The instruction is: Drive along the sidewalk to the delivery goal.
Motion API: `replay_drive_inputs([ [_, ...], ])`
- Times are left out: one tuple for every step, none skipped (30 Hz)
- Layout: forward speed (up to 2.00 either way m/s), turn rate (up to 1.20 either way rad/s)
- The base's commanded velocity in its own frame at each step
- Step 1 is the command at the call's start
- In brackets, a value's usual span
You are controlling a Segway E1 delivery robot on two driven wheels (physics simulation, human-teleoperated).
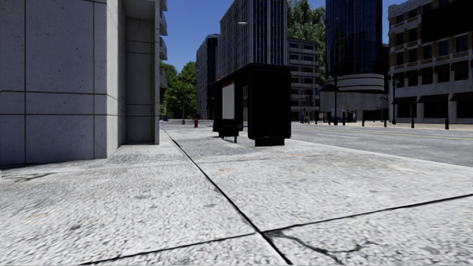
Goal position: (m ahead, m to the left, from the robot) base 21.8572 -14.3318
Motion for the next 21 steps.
replay_drive_inputs([
  [2.0,0.0],
  [2.0,0.0],
  [2.0,0.0],
  [2.0,0.0],
  [2.0,0.0],
  [2.0,0.0],
  [2.0,0.0],
  [2.0,0.0],
  [2.0,0.0],
  [2.0,0.0],
  [2.0,0.0],
  [2.0,0.0],
  [2.0,0.05],
  [2.0,0.05],
  [2.0,0.13],
  [2.0,0.19],
  [2.0,0.23],
  [2.0,0.24],
  [2.0,0.24],
  [2.0,0.25],
  [2.0,0.25],
])
